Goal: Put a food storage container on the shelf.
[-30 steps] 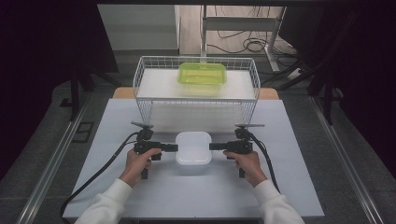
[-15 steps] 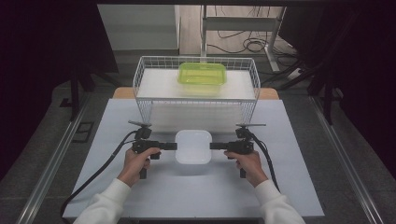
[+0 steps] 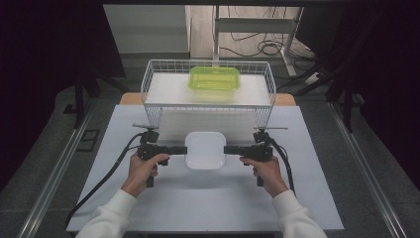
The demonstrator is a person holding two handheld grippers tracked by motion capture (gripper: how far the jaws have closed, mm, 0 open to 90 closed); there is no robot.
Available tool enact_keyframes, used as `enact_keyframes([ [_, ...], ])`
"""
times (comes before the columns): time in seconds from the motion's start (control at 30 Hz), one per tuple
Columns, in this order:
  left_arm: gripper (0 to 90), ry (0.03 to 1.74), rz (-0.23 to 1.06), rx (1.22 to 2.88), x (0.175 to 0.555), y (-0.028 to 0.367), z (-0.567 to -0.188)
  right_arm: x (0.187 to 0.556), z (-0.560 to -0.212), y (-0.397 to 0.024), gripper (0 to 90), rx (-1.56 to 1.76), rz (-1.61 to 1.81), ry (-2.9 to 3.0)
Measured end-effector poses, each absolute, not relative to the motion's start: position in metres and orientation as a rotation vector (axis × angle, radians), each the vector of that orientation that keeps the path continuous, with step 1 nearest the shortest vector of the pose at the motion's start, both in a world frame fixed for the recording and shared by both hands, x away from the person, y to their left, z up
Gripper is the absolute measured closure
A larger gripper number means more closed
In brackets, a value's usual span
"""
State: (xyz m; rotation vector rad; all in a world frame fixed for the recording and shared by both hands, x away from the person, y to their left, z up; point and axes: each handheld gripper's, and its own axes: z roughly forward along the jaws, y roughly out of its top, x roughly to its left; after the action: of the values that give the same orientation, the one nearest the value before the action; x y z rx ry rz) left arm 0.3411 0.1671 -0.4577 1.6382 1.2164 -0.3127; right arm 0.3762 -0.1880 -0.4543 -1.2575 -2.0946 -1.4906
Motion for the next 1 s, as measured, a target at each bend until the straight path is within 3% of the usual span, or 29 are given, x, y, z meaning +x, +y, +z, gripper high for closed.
enact_keyframes([
  [1.0, 79.6, 1.078, -0.154, 1.607, 0.34, 0.176, -0.359, 0.371, -0.352, -0.18, 79.0, -1.12, -1.709, -2.207],
])
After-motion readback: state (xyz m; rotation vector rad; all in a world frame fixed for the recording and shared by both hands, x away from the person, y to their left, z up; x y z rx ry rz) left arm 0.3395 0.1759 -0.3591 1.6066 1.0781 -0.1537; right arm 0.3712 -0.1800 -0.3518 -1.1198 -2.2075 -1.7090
